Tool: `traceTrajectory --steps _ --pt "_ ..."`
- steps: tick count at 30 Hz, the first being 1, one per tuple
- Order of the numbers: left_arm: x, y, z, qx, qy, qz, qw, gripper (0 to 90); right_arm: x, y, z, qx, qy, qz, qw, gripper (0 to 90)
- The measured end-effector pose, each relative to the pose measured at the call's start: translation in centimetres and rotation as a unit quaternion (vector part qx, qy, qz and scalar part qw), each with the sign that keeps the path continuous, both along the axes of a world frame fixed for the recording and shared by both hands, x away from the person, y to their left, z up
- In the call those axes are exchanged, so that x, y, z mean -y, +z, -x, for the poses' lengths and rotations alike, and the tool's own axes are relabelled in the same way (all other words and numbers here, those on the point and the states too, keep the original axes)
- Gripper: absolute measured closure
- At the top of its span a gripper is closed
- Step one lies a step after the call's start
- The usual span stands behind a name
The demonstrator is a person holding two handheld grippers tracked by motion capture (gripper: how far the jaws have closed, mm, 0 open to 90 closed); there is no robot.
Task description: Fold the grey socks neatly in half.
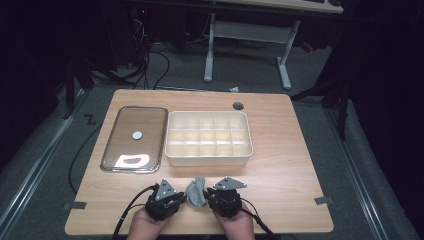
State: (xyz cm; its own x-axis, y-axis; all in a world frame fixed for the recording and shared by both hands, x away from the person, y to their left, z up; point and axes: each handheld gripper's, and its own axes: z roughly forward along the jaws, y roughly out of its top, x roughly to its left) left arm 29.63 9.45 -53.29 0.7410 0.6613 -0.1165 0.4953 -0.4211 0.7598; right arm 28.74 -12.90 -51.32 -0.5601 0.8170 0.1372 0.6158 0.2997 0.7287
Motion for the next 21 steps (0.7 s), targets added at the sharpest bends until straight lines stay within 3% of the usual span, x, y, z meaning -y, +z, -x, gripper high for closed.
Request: traceTrajectory --steps 10,21 --pt "0.8 0.1 0.4 0.011 -0.011 -0.003 0.9999 82.9 -0.7 0.6 0.0 0.009 0.006 0.008 0.9999 78.5" --pt "2.9 0.2 0.4 0.014 -0.043 0.006 0.9989 85.9 -0.5 0.7 0.8 0.012 -0.002 0.006 0.9999 78.5"
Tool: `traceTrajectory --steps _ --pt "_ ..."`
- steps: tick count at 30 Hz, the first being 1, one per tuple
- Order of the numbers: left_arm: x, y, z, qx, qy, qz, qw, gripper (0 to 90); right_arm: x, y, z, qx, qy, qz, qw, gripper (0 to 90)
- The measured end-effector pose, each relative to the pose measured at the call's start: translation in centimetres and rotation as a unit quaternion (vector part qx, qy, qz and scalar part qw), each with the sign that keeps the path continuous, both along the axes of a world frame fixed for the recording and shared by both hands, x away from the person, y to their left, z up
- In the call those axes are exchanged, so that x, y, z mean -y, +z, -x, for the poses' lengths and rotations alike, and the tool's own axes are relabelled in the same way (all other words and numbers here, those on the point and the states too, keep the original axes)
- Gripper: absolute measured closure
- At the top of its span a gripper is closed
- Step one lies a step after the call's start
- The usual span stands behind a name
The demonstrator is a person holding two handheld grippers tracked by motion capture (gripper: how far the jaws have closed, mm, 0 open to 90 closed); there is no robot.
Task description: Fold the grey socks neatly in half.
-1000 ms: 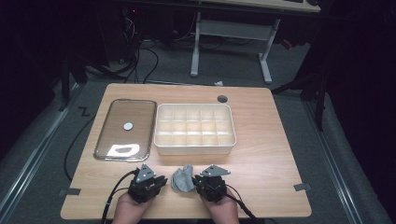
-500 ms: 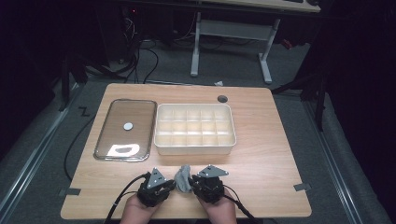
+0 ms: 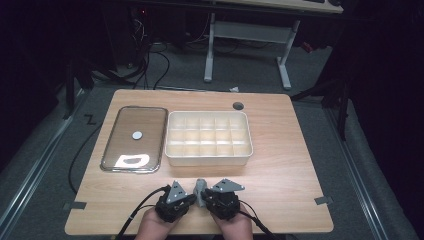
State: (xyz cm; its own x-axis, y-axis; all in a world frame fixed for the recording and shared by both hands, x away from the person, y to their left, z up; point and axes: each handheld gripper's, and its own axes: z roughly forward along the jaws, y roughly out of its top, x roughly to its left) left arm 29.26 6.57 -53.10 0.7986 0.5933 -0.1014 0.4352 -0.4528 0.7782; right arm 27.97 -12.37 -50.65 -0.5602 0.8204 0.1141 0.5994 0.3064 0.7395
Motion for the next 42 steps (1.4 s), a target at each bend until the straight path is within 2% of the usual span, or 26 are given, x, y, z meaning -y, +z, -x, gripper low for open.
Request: traceTrajectory --steps 6,10,18,28,36,37,40,41,42 --pt "1.2 -0.1 0.2 0.006 -0.02 -0.006 0.9998 86.6 0.6 0.3 0.3 0.002 -0.014 -0.002 0.9999 77.3" --pt "1.4 -0.1 0.2 0.007 -0.024 -0.009 0.9996 87.1 0.7 0.4 0.5 0.005 -0.005 0.004 1.0 79.0" --pt "1.4 -0.2 0.2 0.005 -0.024 -0.015 0.9996 87.3 0.4 -0.2 0.4 0.005 0.006 0.018 0.9998 84.6" --pt "0.7 -0.2 0.3 0.012 -0.012 -0.018 0.9997 81.5 0.0 -0.3 0.4 0.01 0.015 0.034 0.9993 84.7" --pt "-1.2 0.5 0.5 0.025 0.013 0.003 0.9996 80.3 -0.5 -0.5 0.0 0.006 0.029 0.044 0.9986 88.2" --pt "-1.7 0.8 0.6 0.029 0.017 0.016 0.9993 80.5 -0.5 -0.6 -0.1 0.004 0.031 0.042 0.9986 89.0" --pt "-1.9 1.1 0.7 0.034 0.019 0.026 0.9989 82.4 -0.5 -0.6 -0.1 0.004 0.031 0.041 0.9987 89.4" --pt "-2.1 1.5 0.6 0.036 0.019 0.039 0.9984 85.1 -0.5 -0.8 0.0 0.011 0.031 0.042 0.9986 89.6" --pt "-2.1 1.5 0.6 0.036 0.019 0.039 0.9984 86.9 -0.5 -0.8 0.0 0.011 0.031 0.042 0.9986 89.6"
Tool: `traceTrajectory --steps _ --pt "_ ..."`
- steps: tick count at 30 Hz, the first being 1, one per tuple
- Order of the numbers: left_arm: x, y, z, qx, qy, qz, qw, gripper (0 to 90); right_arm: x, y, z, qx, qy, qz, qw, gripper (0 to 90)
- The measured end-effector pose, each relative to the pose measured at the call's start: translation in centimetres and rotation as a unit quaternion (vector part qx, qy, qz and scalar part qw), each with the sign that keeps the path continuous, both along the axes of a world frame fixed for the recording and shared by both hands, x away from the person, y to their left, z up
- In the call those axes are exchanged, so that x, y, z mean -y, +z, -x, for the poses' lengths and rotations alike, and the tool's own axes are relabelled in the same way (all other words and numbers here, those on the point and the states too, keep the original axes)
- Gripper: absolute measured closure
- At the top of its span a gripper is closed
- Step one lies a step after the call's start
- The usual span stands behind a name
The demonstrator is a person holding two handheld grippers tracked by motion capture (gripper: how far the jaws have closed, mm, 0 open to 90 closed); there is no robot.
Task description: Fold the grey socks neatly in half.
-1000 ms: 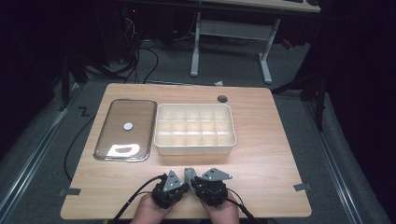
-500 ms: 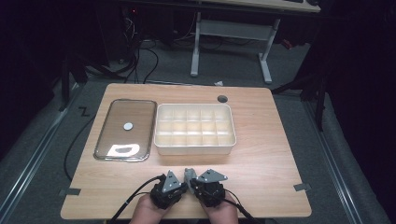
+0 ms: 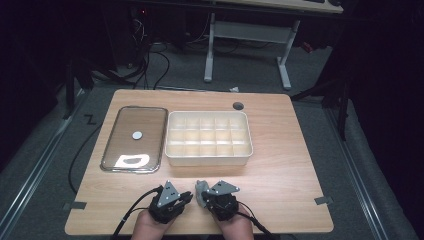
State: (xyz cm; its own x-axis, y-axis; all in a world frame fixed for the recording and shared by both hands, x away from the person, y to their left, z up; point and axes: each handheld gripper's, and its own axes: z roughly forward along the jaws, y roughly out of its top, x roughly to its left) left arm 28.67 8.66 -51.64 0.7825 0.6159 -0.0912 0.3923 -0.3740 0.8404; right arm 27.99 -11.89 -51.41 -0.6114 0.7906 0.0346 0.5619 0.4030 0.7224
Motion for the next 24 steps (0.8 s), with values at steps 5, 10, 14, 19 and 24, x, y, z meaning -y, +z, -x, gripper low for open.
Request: traceTrajectory --steps 5,10,14,19,24 --pt "0.8 1.6 -1.5 -0.001 0.001 0.054 0.9985 90.0 0.1 -0.2 0.1 0.004 0.001 -0.007 1.0 89.9" --pt "3.2 2.1 -2.9 -0.01 -0.017 0.071 0.9973 90.0 -0.1 -0.3 0.3 0.015 0.002 0.002 0.9999 90.0" --pt "3.4 0.4 -3.6 -0.034 -0.014 0.054 0.9979 90.0 0.1 -0.3 0.3 0.012 0.001 -0.006 0.9999 90.0" --pt "2.9 -1.2 -4.3 -0.043 -0.007 0.043 0.9981 90.0 0.1 -0.5 0.4 0.022 -0.001 -0.007 0.9997 89.9" --pt "3.1 -1.4 -4.2 -0.03 -0.006 0.038 0.9988 90.0 0.0 0.5 0.4 0.022 -0.005 0.003 0.9998 88.1"
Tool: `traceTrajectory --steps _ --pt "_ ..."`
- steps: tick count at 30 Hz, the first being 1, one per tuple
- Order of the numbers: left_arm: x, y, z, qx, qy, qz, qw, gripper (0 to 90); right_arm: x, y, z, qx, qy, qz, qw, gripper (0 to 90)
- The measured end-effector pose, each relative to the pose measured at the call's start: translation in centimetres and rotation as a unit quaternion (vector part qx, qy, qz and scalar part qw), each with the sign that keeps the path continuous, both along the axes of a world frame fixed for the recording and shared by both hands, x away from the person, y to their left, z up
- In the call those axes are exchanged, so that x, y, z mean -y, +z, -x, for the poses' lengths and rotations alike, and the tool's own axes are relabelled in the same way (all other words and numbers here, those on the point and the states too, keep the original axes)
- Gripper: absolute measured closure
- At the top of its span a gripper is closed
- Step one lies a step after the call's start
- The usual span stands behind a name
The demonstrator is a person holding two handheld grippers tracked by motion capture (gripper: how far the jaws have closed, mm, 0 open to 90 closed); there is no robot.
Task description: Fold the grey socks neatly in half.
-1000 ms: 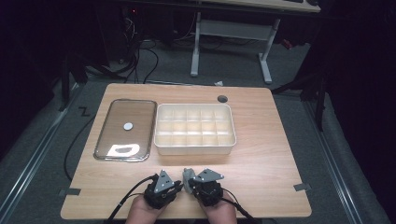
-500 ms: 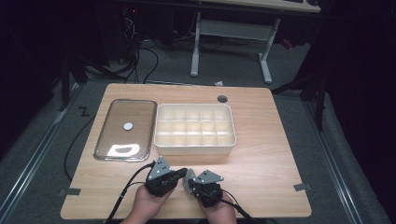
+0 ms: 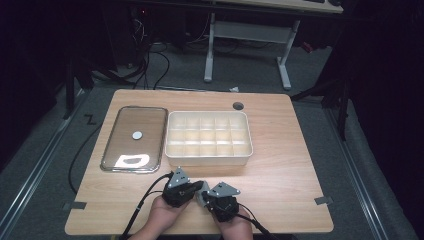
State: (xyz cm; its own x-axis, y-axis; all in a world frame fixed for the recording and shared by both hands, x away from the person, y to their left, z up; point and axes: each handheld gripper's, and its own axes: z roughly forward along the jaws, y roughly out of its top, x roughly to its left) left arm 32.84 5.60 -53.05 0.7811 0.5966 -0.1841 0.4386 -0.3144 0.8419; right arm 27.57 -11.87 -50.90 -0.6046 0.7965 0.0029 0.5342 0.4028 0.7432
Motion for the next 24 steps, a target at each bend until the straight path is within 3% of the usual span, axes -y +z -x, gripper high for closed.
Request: traceTrajectory --steps 3,4,6,7,11,24 --pt "0.0 0.0 0.1 0.004 0.0 -0.002 1.0 90.0 0.0 1.6 1.0 0.017 0.021 -0.019 0.9995 87.8" --pt "0.1 0.0 0.1 0.007 0.001 -0.004 1.0 90.0 0.0 1.6 1.3 0.008 0.025 -0.021 0.9994 87.2" --pt "0.1 0.0 0.2 0.009 0.002 -0.005 0.9999 90.0 -0.1 1.3 1.5 -0.002 0.028 -0.018 0.9994 87.2" --pt "0.2 -0.1 0.2 0.011 0.0 -0.006 0.9999 90.0 -0.1 0.2 1.9 -0.017 0.029 0.0 0.9995 87.4" --pt "0.2 -0.1 0.1 0.01 0.001 -0.006 0.9999 90.0 0.4 -1.2 1.9 -0.038 0.019 -0.005 0.9991 90.0" --pt "0.3 -0.1 0.1 0.014 0.007 -0.014 0.9998 90.0 0.5 -1.8 1.6 -0.043 0.029 -0.004 0.9986 90.0"
